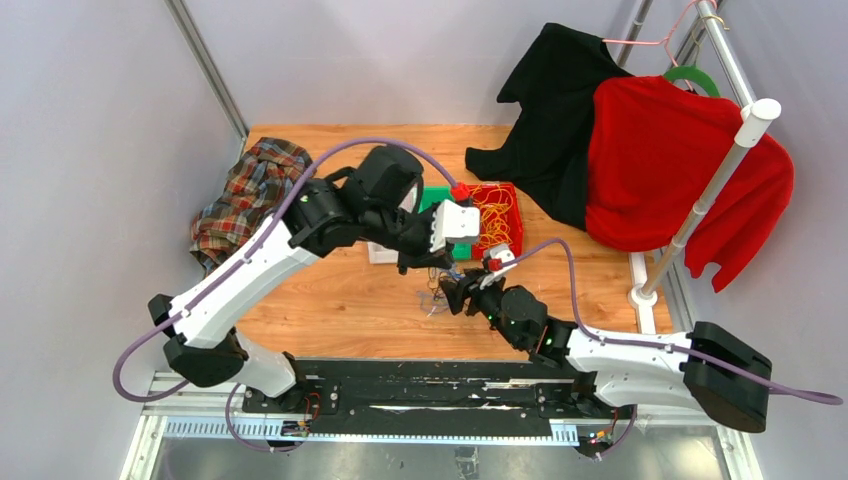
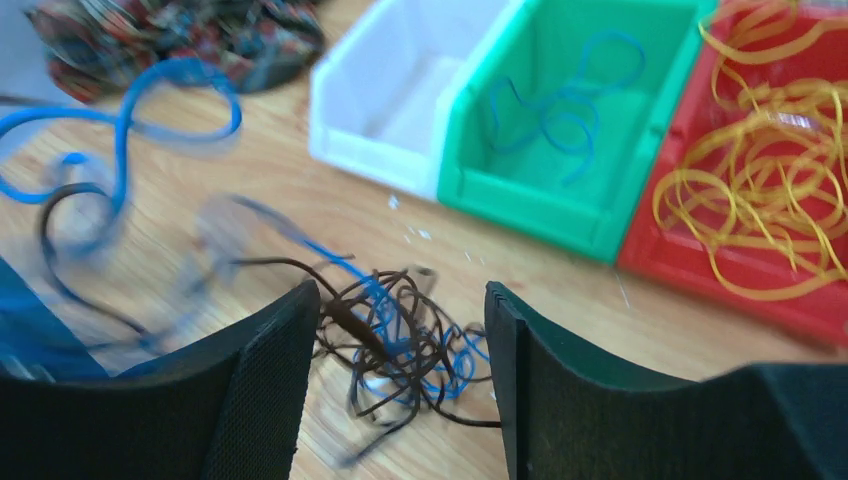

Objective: Untangle the cables

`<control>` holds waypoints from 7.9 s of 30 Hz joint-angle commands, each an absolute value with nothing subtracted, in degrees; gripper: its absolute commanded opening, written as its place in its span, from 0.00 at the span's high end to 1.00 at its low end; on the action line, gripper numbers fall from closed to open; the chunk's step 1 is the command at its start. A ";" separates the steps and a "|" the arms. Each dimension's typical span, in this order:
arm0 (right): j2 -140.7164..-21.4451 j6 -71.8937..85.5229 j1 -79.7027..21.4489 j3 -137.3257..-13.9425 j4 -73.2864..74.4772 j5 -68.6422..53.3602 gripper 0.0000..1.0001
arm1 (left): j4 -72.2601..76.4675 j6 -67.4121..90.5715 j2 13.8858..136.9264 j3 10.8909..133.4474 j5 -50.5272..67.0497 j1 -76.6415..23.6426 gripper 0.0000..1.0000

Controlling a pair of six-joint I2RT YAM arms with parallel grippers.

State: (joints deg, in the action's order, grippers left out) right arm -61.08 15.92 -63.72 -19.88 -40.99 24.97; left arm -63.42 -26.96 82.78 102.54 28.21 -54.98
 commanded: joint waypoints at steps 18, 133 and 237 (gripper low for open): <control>-42.78 31.56 -64.07 -1.45 -21.06 29.60 0.66 | -50.72 -36.32 77.93 125.09 2.98 -55.28 1.00; -27.48 30.50 -65.30 -10.00 5.47 23.37 0.99 | -46.83 -62.13 116.02 89.99 35.08 -49.89 0.38; -36.77 27.28 -65.22 -18.55 -14.05 16.94 0.99 | -53.37 -34.17 94.60 87.85 42.27 -47.69 0.15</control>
State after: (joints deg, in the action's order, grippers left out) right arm -35.09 29.78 -64.10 -15.16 -8.99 19.27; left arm -53.30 -34.04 95.33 87.31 36.40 -47.22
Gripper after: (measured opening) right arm 0.012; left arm 0.872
